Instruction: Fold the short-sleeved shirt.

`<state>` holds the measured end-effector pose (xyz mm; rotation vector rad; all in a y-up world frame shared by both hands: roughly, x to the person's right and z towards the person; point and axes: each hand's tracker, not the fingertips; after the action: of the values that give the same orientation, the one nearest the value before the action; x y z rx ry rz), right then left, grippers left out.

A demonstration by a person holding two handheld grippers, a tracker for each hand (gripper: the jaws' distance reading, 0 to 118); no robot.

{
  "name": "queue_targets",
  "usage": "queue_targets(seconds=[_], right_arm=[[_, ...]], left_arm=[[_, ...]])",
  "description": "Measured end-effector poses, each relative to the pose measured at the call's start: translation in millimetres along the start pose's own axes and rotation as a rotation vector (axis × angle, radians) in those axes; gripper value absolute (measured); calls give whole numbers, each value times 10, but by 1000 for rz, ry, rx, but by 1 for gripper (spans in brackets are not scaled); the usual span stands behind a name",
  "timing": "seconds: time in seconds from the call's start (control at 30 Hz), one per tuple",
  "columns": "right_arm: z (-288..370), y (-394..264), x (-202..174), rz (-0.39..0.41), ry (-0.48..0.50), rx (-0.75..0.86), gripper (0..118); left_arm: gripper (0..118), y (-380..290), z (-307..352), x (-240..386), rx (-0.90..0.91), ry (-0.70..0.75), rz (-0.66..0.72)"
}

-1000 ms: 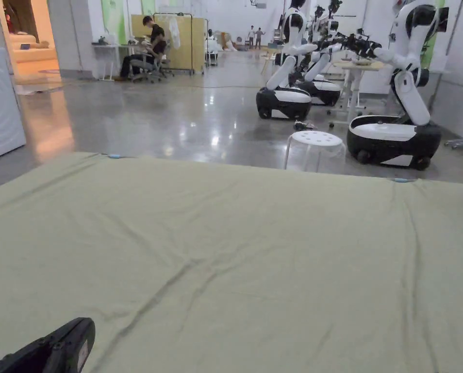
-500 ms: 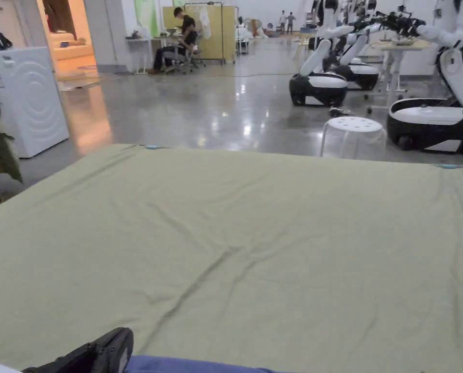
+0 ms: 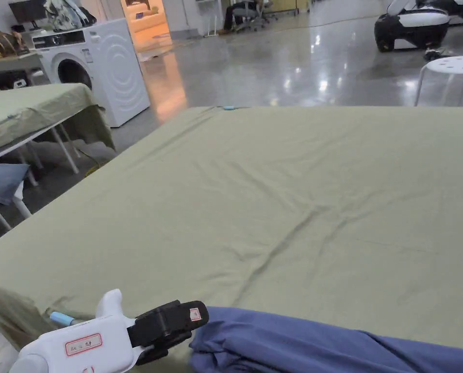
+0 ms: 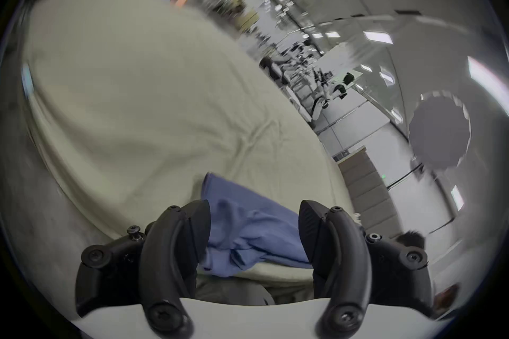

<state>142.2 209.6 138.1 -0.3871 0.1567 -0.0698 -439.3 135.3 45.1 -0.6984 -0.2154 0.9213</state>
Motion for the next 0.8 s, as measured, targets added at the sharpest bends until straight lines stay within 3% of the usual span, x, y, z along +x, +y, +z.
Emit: queue_targets(seconds=[0.17,0.23,0.37,0.4,0.47,0.6,0.63,0.8], right_arm=[[-29,-33,4,-39,-1,-25,0],[-28,-43,0,-44,-2,-33,0],[-32,-57,-19,-38,-6,-49,0],[-42,-62,-23,-43,2,-58,0],[-37,-79,-14,-50,4,-62,0],[1,-85,-34,-57,11,-65,0],[8,-84,-32,-54,7,-64,0],[24,-70,60,-83,13,-60,0]], left_arm=[[67,43,-380,-356,-106,-121,194],[65,-22,-450,-352,-61,-153,248],[62,-77,-584,-265,-57,-185,226],[52,-91,-641,-242,-58,-186,214],[16,-130,-736,-237,-64,-178,203],[11,-246,-829,-149,-90,-190,203],[11,-219,-803,-98,-53,-155,166],[11,76,-408,-21,105,-179,240]])
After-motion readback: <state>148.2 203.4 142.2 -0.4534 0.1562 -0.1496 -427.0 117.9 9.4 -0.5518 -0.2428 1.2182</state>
